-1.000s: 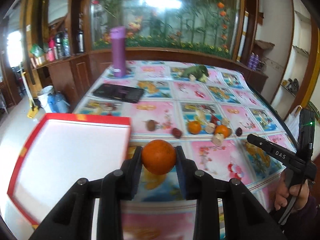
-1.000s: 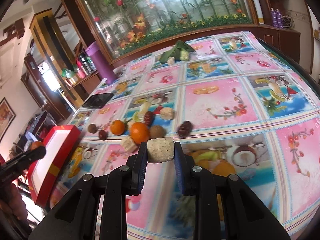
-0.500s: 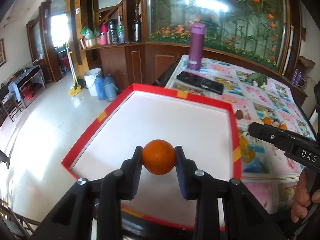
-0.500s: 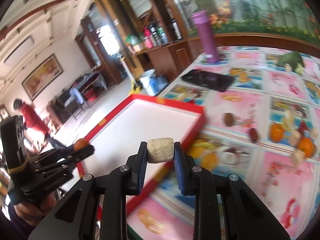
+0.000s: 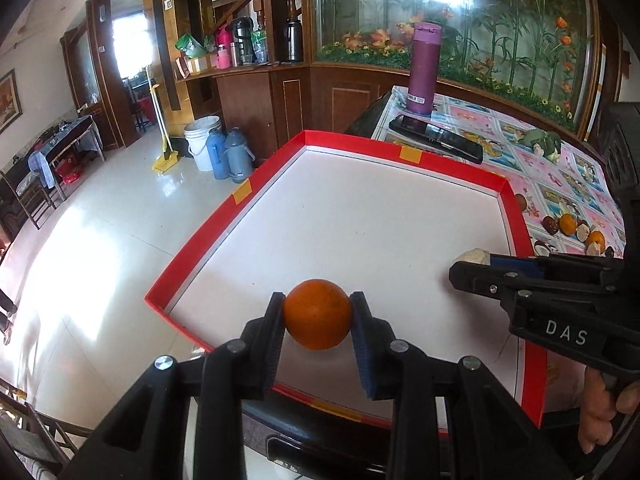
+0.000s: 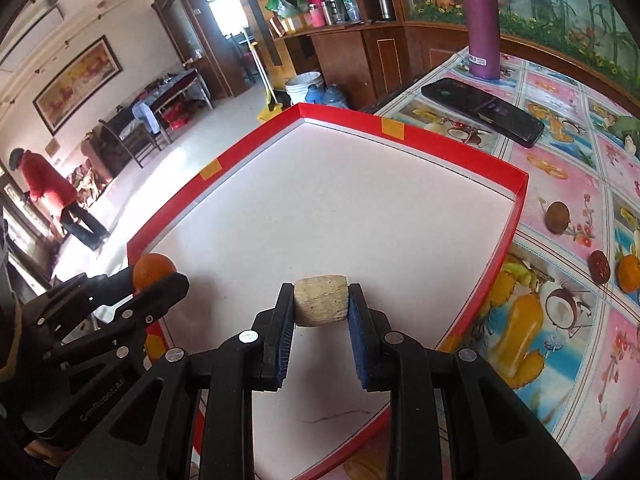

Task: Organize fruits
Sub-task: 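Carry both items into the white tray and open both tools to release, then grasp an orange with the right tool while the left tool grasps a beige cube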

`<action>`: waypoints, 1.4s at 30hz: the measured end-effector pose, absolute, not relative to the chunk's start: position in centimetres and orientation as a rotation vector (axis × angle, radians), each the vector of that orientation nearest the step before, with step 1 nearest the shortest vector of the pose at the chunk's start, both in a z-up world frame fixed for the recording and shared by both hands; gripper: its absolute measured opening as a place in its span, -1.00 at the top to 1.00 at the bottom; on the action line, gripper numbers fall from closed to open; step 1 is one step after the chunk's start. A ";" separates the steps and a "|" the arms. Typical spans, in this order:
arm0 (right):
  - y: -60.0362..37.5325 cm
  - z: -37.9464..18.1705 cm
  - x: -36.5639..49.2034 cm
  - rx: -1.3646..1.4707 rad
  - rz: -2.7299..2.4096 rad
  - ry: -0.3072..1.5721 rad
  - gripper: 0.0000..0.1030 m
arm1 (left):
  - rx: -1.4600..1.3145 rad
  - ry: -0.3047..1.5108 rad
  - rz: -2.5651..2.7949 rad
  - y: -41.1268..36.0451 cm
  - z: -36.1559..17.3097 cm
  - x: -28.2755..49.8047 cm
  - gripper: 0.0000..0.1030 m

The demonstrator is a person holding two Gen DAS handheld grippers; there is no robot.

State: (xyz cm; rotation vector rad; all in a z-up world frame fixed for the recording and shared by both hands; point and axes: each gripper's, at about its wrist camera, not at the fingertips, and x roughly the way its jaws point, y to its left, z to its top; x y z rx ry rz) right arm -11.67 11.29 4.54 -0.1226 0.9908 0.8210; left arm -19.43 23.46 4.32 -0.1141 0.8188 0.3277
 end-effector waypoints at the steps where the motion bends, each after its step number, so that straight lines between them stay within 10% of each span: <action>1: 11.4 4.3 -11.5 -0.126 0.817 1.007 0.53 | -0.116 0.827 0.336 23.6 4.2 -19.4 0.32; 8: 11.2 4.6 -12.0 -0.140 0.817 1.030 0.31 | -0.134 0.852 0.356 24.2 4.1 -19.8 0.30; 14: 7.7 7.3 -11.7 -0.015 0.832 0.932 0.31 | -0.136 0.802 0.378 23.8 5.7 -20.3 -0.30; 23: -1.5 8.1 -9.4 0.095 0.700 0.882 0.30 | -0.069 0.750 0.265 18.3 7.5 -19.0 -0.66; 42: -16.6 3.3 -4.0 0.335 0.520 1.015 0.30 | 0.150 0.793 -0.033 4.3 7.6 -14.5 -0.83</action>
